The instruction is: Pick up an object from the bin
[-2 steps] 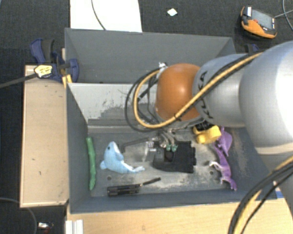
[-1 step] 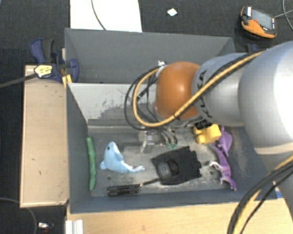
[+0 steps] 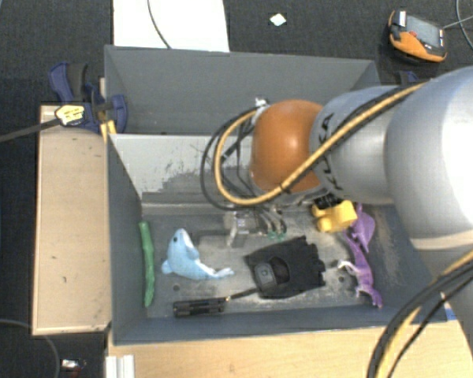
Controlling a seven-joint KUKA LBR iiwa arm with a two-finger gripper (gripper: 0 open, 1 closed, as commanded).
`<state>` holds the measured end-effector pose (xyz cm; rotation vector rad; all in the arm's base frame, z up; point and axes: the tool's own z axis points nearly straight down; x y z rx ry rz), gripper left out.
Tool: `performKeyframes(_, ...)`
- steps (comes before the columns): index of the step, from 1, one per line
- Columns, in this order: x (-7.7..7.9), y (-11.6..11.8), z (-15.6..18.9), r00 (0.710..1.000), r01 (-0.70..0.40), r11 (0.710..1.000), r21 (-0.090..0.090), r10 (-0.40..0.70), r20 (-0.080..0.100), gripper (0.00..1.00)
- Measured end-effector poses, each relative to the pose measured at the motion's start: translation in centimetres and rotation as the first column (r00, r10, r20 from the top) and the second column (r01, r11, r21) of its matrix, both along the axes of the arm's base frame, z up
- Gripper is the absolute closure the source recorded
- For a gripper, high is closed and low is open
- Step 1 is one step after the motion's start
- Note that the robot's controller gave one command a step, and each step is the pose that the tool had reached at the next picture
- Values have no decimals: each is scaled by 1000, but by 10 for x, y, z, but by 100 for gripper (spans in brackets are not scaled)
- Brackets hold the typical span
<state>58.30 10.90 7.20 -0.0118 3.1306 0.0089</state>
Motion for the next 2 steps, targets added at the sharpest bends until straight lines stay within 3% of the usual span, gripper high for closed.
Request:
performKeyframes(1, -3, 0, 13, 1000, 1, 1000, -1, -1, -9, 100)
performKeyframes(2, -1, 0, 43, 1000, 3, 1000, 1, -3, 0, 100)
